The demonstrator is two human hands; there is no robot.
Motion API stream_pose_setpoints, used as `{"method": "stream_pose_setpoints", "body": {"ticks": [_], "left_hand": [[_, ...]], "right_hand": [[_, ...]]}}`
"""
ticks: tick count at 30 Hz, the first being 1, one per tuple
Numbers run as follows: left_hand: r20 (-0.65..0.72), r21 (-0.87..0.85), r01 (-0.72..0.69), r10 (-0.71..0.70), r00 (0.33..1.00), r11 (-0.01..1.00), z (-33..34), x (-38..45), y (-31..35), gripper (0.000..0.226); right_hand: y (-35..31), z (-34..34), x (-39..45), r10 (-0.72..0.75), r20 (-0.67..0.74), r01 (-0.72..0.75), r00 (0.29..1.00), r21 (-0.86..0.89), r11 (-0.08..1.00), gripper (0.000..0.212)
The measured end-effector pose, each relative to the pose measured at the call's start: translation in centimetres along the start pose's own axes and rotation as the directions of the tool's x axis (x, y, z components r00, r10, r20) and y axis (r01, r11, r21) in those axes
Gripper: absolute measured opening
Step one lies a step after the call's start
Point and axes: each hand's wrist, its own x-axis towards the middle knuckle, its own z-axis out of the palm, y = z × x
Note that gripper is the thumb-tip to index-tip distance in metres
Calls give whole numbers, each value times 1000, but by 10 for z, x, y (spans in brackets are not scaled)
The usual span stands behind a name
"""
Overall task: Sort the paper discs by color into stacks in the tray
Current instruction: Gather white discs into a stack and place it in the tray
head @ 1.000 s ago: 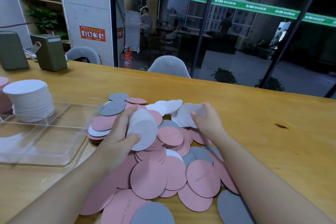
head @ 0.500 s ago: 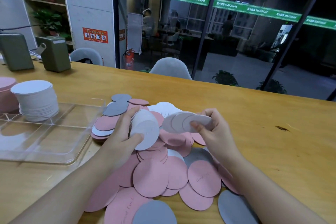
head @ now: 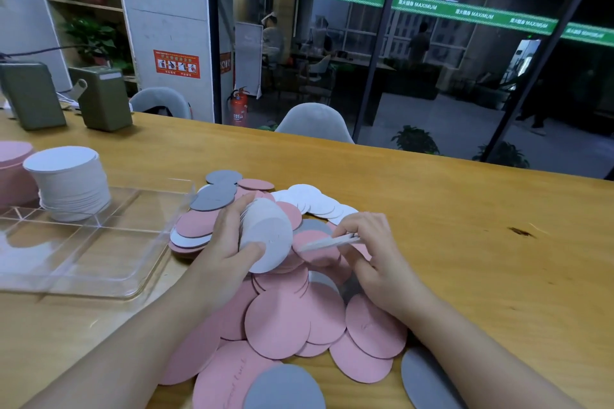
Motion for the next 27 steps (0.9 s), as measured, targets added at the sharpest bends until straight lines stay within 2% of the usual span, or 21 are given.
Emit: {"method": "stream_pose_setpoints", "body": {"ticks": [4,9,10,13,14,17,21,24,27], "left_hand": [[42,25,-25,24,999,999,2,2,-2,61],[95,87,-80,71,993,993,2,6,-6,66],[92,102,-97,88,992,990,2,7,-6,69],[88,156,-136,124,988,978,0,13,-10,75],[100,174,-149,133,986,973,0,13,-12,74],[119,213,-154,131,984,965,1,8,-11,71],[130,245,-170,142,981,955,3,2,-7,62],[125,224,-156,130,984,962,1,2,-7,63],[119,194,-142,121,985,971,0,3,-8,65]], "right_hand": [[-8,2,3,6,17,-7,1000,57,998,22],[-15,21,8,9,106,-10,994,5,1000,13],[-16,25,10,26,102,-26,994,-4,1000,14],[-21,36,15,72,54,-71,996,-22,997,41],[-22,38,16,72,34,-71,997,-24,997,44],[-21,42,18,68,23,-68,997,15,998,45],[-24,45,19,31,112,-36,993,47,998,57],[-19,37,23,37,152,-43,988,39,998,58],[-3,27,35,116,73,-116,991,-10,993,54]]}}
